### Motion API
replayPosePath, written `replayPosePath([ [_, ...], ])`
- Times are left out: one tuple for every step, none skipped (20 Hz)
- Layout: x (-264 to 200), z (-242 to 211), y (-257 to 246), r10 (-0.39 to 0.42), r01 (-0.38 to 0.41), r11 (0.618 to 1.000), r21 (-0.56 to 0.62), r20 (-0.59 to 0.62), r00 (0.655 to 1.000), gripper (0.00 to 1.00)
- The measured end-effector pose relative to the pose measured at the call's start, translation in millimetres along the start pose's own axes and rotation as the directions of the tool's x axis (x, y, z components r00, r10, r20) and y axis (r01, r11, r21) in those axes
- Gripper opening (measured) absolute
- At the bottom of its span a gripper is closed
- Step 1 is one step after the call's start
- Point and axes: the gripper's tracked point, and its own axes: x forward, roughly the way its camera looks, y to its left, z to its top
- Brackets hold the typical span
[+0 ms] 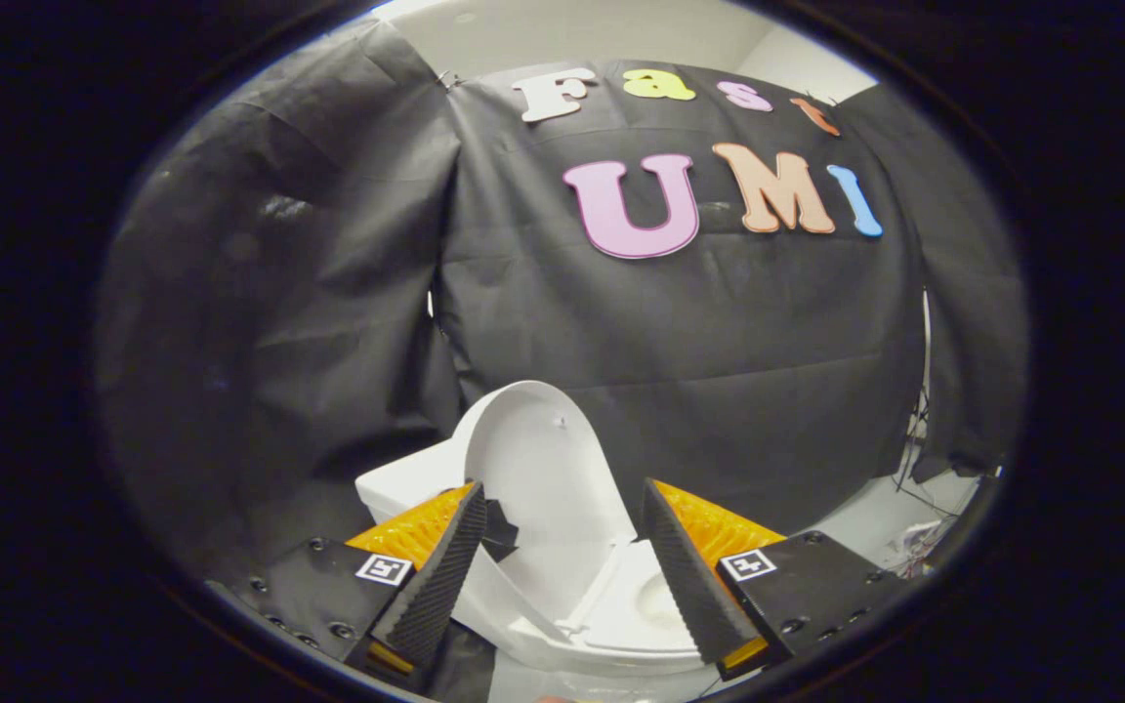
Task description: Open the toilet lid.
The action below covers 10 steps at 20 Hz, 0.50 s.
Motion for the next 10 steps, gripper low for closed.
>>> replayPosePath([
  [0, 1, -11, -0.014, 0.014, 1.0, 0.006, 0.001, 1.0, 0.99],
  [1, 0, -22, -0.028, 0.028, 1.0, 0.004, 0.004, 1.0, 0.99],
  [3, -3, -34, -0.043, 0.043, 0.999, 0.003, 0.001, 0.999, 0.99],
  [4, -5, -46, -0.056, 0.056, 0.998, 0.002, -0.005, 0.998, 0.99],
  [6, -5, -57, -0.067, 0.067, 0.998, -0.007, -0.006, 0.998, 0.99],
  [6, -4, -68, -0.078, 0.078, 0.997, -0.024, 0.001, 0.997, 0.99],
  [4, -3, -77, -0.078, 0.079, 0.996, -0.042, 0.014, 0.997, 0.99],
  [2, -1, -80, -0.052, 0.053, 0.997, -0.058, 0.031, 0.998, 0.99],
  [1, 1, -87, -0.042, 0.046, 0.996, -0.071, 0.05, 0.998, 0.99],
  [-2, 2, -100, -0.054, 0.059, 0.995, -0.077, 0.067, 0.996, 0.99],
])
